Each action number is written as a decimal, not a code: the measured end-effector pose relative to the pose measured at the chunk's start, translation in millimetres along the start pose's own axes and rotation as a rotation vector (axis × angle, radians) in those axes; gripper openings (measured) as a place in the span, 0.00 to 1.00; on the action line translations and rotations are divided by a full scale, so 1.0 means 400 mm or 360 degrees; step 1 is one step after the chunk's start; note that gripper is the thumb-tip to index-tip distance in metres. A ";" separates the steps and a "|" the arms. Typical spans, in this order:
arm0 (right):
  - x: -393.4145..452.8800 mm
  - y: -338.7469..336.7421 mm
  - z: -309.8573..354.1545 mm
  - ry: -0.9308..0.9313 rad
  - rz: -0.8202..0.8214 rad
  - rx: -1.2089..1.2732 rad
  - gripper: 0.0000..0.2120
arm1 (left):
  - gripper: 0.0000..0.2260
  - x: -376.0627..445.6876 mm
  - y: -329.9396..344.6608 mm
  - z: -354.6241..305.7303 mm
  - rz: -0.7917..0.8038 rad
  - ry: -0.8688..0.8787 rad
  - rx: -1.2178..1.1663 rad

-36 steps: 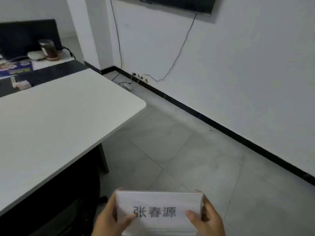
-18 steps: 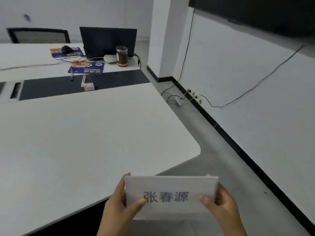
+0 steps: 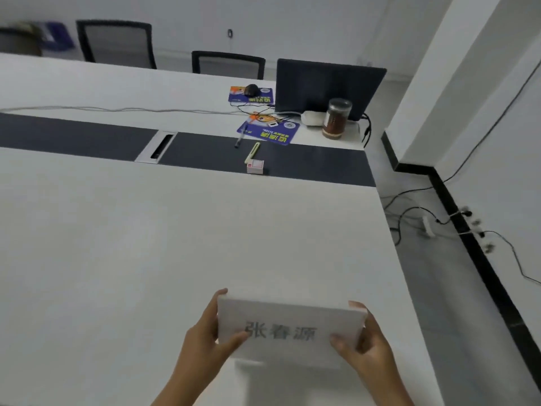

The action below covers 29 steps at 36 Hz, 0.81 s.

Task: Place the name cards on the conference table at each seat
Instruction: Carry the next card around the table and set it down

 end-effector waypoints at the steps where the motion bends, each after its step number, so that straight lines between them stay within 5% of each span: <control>1: 0.024 -0.003 0.007 0.0013 0.0032 0.0011 0.32 | 0.32 0.014 0.005 -0.003 -0.0017 -0.0019 -0.0008; 9: 0.146 -0.036 0.011 0.0068 0.0218 -0.0098 0.38 | 0.32 0.075 0.016 0.012 -0.0168 -0.0100 -0.0074; 12: 0.159 -0.050 0.032 0.0078 0.0162 -0.0415 0.27 | 0.32 0.075 0.009 0.000 -0.0144 -0.0136 -0.0039; 15: 0.157 -0.056 0.079 -0.0128 0.0095 -0.0903 0.33 | 0.27 0.070 -0.005 -0.013 -0.0236 -0.0090 0.0082; 20: 0.146 -0.049 0.104 -0.0033 0.0070 -0.0651 0.29 | 0.24 0.066 -0.029 -0.027 -0.0311 0.0062 -0.0004; 29: 0.137 0.062 0.342 -0.0391 -0.0068 -0.0856 0.27 | 0.18 0.035 -0.193 -0.133 -0.0481 0.0347 -0.0024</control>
Point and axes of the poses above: each hand's wrist, its own x-axis towards the middle knuckle, its own y-axis out of the palm, z = x × y, the point moved 6 cm from there along x, towards the middle knuckle, and after that the axes turned 13 degrees about z, right-handed, at the moved point
